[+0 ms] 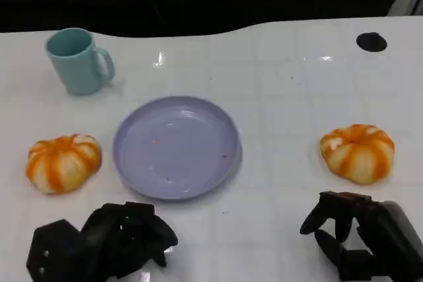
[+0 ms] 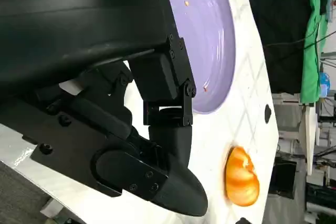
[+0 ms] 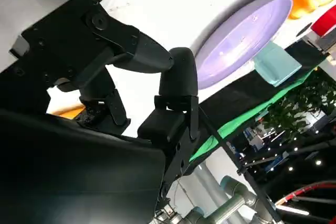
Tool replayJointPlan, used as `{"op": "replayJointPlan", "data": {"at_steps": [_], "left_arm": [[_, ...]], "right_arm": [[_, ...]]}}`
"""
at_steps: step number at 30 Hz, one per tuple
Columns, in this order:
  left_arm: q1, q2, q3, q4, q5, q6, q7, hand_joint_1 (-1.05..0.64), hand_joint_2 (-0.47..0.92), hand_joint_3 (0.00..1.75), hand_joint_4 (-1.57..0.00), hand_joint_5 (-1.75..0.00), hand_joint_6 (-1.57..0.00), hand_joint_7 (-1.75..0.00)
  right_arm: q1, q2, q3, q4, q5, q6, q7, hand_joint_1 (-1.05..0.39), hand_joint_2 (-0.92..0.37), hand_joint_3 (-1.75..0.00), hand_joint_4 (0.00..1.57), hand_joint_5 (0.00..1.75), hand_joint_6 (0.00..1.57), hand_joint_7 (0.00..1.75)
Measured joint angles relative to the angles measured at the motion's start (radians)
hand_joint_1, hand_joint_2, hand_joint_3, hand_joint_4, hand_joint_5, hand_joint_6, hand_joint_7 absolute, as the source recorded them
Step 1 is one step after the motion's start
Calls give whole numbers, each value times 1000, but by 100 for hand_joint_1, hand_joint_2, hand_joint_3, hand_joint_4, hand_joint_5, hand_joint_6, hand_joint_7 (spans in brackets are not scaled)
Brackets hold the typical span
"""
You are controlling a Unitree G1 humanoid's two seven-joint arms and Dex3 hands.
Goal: Grasp the bread from the table and place it into the plate.
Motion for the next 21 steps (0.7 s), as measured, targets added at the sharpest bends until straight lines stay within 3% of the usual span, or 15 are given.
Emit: {"op": "replayJointPlan", "data": {"at_steps": [7,9,13,16,21], "left_arm": [[0,0,0,0,0,1,0,-105,83,0,-88,-152,-133,-73],[-1,0,1,0,0,1,0,-105,83,0,-88,-152,-133,-73],[-1,0,1,0,0,2,0,-105,84,1,-87,-152,-132,-73],[-1,0,1,0,0,3,0,-105,84,0,-87,-152,-132,-73],[-1,0,2,0,-1,3,0,-104,83,0,-87,-152,-132,-73]], "right_arm": [[-1,0,0,-1,-3,6,-2,-38,-47,-112,80,175,83,123],[-1,0,-1,-3,-3,16,-4,-37,-52,-103,77,175,84,111],[-1,6,-4,-4,-6,19,-38,-39,-66,-72,74,150,87,80],[-4,14,-8,-4,-7,20,-69,-42,-83,-41,70,135,81,71],[-13,15,-25,-5,-9,25,-97,-45,-92,-22,54,115,70,58]]}}
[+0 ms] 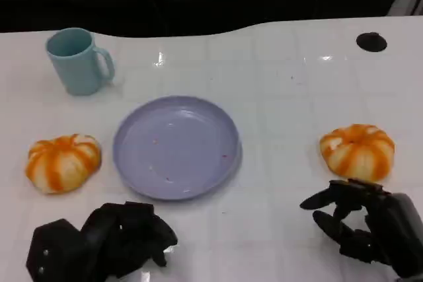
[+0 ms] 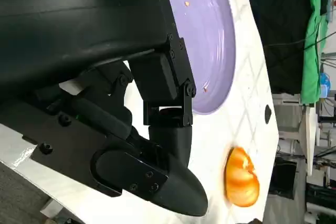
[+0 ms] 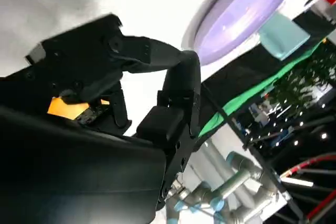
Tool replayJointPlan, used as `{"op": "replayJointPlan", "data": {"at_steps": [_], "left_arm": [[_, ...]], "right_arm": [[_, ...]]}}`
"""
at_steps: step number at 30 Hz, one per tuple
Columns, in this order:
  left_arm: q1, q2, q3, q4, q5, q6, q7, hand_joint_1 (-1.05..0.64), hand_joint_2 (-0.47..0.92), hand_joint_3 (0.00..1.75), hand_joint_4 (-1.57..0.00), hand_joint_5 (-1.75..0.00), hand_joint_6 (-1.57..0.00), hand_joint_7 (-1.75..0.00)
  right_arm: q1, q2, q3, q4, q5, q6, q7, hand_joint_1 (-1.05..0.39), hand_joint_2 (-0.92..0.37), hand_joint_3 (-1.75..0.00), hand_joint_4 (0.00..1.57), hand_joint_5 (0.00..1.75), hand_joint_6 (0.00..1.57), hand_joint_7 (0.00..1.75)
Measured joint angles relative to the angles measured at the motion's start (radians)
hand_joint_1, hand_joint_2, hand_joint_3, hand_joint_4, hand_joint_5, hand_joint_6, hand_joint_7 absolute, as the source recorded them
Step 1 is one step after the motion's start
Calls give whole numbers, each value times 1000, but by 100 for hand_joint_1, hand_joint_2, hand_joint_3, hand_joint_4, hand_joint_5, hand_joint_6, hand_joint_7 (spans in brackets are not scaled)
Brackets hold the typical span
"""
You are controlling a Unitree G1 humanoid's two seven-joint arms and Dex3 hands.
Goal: Grasp the bread from the table and place it into the plate.
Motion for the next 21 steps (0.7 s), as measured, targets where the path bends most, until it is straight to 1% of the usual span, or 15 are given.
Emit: {"op": "replayJointPlan", "data": {"at_steps": [1,3,5,7,8,10,12,15,17,19,21], "left_arm": [[0,0,0,0,0,0,0,-105,84,0,-87,-152,-132,-73],[0,0,0,-1,0,1,0,-104,84,0,-87,-152,-131,-73],[0,0,0,-1,0,0,0,-104,83,0,-87,-152,-131,-74],[0,0,0,-1,0,0,0,-104,83,0,-87,-152,-131,-74],[0,0,0,-1,0,1,0,-104,83,0,-87,-152,-131,-74],[0,0,0,-2,0,2,0,-104,83,0,-87,-152,-131,-73],[0,0,0,-3,0,2,0,-103,83,0,-87,-152,-131,-73],[1,0,0,-4,0,2,0,-104,83,0,-88,-152,-132,-73],[2,-1,0,-5,0,3,0,-103,83,0,-88,-152,-132,-73],[4,-1,0,-8,-3,4,0,-104,83,0,-88,-152,-132,-72],[6,-1,0,-11,-3,5,0,-104,83,0,-88,-151,-132,-72]], "right_arm": [[-3,0,-3,-1,-1,0,-2,-46,-92,-22,51,105,66,53],[-8,-3,-8,-10,-4,6,-4,-47,-92,-21,50,87,63,44],[-11,-7,-14,-23,-12,14,-6,-48,-92,-20,47,73,59,35],[-13,-13,-17,-38,-20,18,-7,-48,-92,-20,45,64,57,29],[-14,-15,-19,-44,-21,21,-8,-49,-92,-19,44,57,56,23],[-16,-23,-25,-55,-34,33,-17,-52,-92,-20,42,48,54,16],[-17,-35,-34,-80,-64,71,-23,-55,-92,-20,38,43,52,13],[-16,-52,-46,-138,-93,162,-7,-58,-92,-19,26,34,42,6],[-14,-68,-50,-187,-109,233,36,-60,-92,-17,18,30,37,2],[-10,-85,-51,-234,-120,300,83,-61,-92,-17,15,28,34,1],[-6,-96,-52,-273,-125,350,114,-64,-92,-17,10,27,30,0]]}}
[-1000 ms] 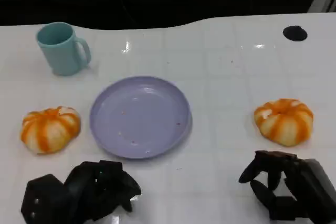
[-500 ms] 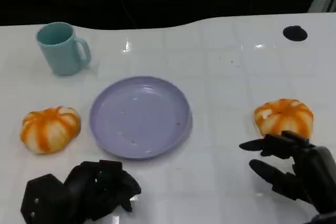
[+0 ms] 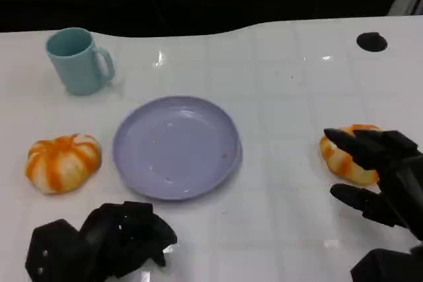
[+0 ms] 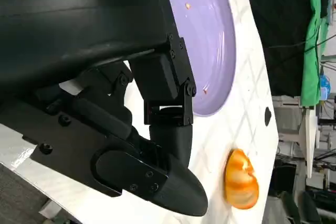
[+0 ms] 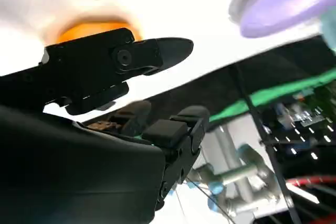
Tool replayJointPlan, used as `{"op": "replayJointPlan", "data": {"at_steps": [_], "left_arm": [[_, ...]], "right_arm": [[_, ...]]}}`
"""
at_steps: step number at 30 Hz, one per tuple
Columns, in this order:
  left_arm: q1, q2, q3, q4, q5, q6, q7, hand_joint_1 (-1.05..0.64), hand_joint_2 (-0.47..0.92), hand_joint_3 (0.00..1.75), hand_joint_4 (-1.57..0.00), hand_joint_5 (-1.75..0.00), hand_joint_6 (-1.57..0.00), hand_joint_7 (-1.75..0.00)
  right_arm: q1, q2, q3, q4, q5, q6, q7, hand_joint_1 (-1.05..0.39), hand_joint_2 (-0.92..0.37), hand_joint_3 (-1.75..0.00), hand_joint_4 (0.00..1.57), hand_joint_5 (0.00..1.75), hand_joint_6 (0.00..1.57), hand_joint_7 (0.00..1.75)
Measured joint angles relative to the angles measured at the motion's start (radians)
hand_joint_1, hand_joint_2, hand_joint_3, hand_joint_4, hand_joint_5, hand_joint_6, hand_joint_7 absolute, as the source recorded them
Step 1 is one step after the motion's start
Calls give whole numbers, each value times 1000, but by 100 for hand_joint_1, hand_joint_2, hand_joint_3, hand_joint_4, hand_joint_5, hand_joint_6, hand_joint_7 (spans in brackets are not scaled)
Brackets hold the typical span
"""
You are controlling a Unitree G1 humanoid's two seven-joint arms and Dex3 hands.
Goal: Grasp the bread from the table and place it into the plate.
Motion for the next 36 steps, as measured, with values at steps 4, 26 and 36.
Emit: {"op": "replayJointPlan", "data": {"at_steps": [4,26,36], "left_arm": [[6,0,-1,-8,1,1,0,-105,84,1,-88,-151,-133,-73],[21,-8,-5,-43,1,31,2,-104,82,0,-89,-151,-133,-72],[26,-11,-5,-52,1,36,4,-105,82,0,-89,-151,-134,-71]], "right_arm": [[4,-16,1,-55,-20,96,74,-66,-92,-17,3,25,25,0],[-186,-45,138,15,-85,398,350,-42,-85,0,10,25,29,2],[-293,-22,180,149,-75,433,361,-35,-86,0,18,22,34,2]]}}
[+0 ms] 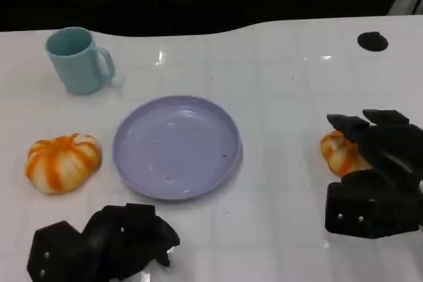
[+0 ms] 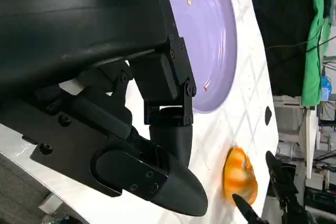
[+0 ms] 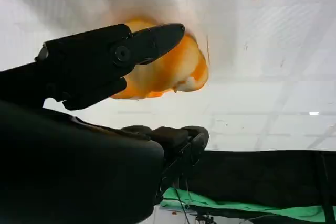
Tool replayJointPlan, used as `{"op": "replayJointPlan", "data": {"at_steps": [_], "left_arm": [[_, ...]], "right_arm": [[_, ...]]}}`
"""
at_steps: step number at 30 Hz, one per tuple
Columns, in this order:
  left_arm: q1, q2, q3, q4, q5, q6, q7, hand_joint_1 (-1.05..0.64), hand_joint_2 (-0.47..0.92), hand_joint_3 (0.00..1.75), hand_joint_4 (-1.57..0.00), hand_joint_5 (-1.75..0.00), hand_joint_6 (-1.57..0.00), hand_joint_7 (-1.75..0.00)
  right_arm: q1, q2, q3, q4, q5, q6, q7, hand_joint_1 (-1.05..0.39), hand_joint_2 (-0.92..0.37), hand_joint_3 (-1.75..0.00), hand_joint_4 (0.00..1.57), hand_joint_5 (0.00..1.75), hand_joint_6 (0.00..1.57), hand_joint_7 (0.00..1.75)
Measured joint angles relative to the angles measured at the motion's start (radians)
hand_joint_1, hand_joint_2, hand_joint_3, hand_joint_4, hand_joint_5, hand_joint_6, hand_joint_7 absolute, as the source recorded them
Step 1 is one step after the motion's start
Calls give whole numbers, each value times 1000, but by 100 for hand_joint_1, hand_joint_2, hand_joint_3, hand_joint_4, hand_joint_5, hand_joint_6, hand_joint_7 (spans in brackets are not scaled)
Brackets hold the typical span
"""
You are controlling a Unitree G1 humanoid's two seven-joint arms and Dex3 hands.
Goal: Grasp the bread from the table and place it into the plate.
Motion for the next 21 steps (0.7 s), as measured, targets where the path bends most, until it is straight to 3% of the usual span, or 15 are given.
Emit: {"op": "replayJointPlan", "data": {"at_steps": [5,9,10,11,13,16,17,19,20,21], "left_arm": [[2,0,0,-1,0,-1,0,-105,83,1,-89,-152,-134,-72],[3,0,0,-3,0,-1,0,-105,82,0,-89,-152,-134,-72],[3,0,0,-3,0,-1,0,-105,82,0,-88,-153,-134,-72],[4,0,0,-3,0,-1,0,-105,82,0,-88,-153,-134,-72],[5,0,0,-5,0,-1,0,-105,82,0,-88,-153,-135,-72],[7,0,0,-7,1,-1,0,-105,82,0,-88,-153,-135,-72],[7,0,0,-8,1,-1,0,-105,82,0,-88,-153,-135,-72],[9,0,-1,-11,2,0,1,-105,82,0,-88,-153,-135,-72],[10,0,-1,-12,3,0,1,-105,82,0,-88,-153,-135,-72],[10,0,-2,-13,3,0,1,-105,82,0,-88,-153,-134,-71]], "right_arm": [[-20,9,13,74,18,-3,-3,-25,-89,-1,31,18,41,3],[-27,19,13,137,51,-41,-52,-13,-88,0,68,17,65,5],[-31,21,12,150,56,-55,-74,-11,-88,0,88,23,76,9],[-36,24,10,166,65,-69,-101,-9,-88,0,98,28,83,10],[-43,32,1,194,83,-95,-145,-5,-90,-1,109,51,104,10],[-49,39,-12,224,107,-135,-197,1,-91,-11,99,125,132,12],[-52,38,-14,235,112,-153,-212,1,-86,-23,99,139,137,15],[-56,38,-14,258,114,-188,-242,2,-64,-67,99,152,141,19],[-59,38,-14,269,114,-201,-253,2,-60,-75,99,153,141,20],[-63,38,-13,280,114,-211,-262,1,-52,-85,95,170,103,110]]}}
